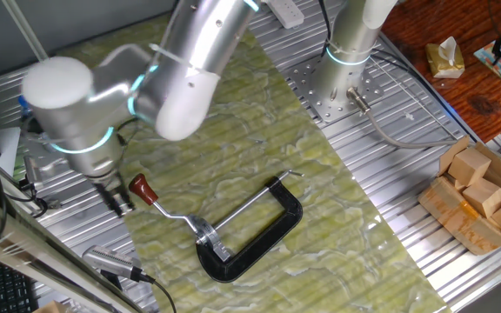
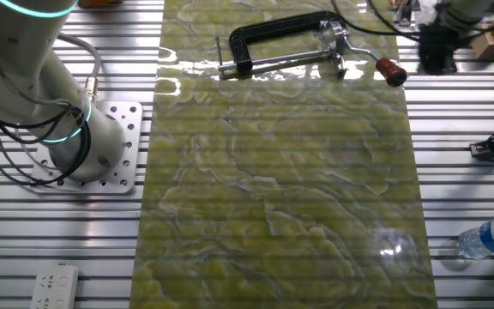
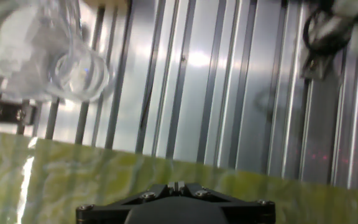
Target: Pull up the lever
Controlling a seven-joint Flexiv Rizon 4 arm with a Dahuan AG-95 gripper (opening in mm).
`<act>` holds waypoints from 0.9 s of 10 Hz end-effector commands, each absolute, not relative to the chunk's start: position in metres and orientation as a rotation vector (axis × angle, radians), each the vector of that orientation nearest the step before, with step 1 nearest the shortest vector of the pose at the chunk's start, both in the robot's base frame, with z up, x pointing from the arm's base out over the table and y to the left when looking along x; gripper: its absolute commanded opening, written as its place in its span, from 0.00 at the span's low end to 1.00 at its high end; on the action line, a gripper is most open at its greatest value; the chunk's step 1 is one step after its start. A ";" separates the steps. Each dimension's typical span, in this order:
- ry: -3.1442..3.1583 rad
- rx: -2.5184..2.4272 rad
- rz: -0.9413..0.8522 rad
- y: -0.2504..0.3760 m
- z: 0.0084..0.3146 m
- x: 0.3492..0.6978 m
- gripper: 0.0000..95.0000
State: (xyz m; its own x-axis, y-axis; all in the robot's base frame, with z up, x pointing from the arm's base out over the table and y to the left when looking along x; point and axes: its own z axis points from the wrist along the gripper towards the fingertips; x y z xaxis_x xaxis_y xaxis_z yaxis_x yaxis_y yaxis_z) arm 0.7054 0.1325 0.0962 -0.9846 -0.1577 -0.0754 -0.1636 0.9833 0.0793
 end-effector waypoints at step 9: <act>3.093 -0.284 0.146 0.121 0.092 0.656 0.00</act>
State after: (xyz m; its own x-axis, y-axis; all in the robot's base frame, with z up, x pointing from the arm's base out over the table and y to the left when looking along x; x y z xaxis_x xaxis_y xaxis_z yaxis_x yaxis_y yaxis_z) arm 0.6531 0.1206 0.0928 -0.9828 -0.1798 -0.0417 -0.1829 0.9790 0.0895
